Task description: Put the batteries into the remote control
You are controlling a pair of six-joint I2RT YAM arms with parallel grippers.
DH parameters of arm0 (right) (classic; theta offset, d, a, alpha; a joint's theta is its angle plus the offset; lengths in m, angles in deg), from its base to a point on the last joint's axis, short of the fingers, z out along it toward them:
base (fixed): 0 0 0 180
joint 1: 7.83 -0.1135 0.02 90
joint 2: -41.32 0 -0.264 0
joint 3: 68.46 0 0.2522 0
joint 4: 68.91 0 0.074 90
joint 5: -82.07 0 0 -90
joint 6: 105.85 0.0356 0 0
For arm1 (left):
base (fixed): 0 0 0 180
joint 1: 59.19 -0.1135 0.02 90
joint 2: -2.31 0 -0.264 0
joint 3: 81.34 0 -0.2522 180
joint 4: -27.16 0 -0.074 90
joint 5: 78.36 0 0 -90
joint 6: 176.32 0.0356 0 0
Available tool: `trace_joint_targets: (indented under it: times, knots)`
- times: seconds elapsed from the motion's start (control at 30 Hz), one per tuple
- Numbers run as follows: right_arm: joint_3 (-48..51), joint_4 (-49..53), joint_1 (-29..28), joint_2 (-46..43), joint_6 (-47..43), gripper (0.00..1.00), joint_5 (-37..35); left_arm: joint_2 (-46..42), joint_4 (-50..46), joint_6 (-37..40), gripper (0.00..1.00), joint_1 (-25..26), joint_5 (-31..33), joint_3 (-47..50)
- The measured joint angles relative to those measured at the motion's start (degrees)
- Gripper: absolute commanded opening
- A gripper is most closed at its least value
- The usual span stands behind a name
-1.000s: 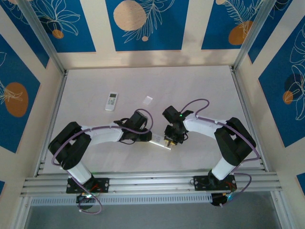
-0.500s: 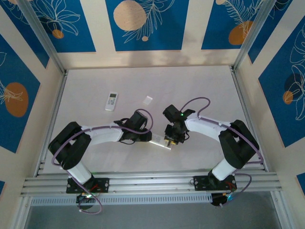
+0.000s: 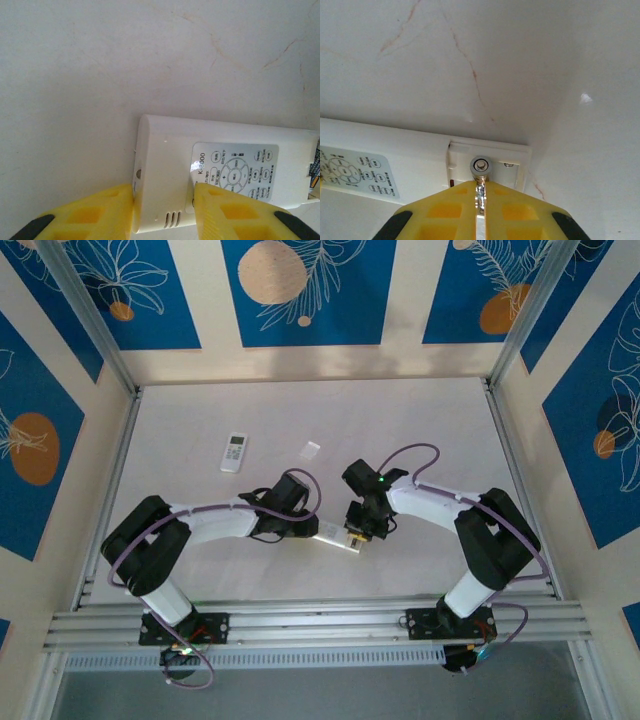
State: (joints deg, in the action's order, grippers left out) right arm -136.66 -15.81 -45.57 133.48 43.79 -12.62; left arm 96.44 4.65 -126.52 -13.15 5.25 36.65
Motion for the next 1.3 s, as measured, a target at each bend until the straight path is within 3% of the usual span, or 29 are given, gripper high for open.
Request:
trace_joint_targets:
  times: [0.67, 1.03, 1.3]
  knots:
    - [2.1, -4.39, -1.53, 0.63, 1.53, 0.08, -0.22, 0.0, 0.0, 0.0, 0.37, 0.0, 0.0, 0.0]
    - [-1.75, -0.92, -2.01, -2.27, -0.63, 0.17, -2.67, -0.11, 0.02, 0.0, 0.37, 0.0, 0.0, 0.22]
    - [2.6, -1.18, 2.12, -6.73, -0.63, 0.18, -3.39, -0.13, 0.02, 0.0, 0.37, 0.0, 0.0, 0.22]
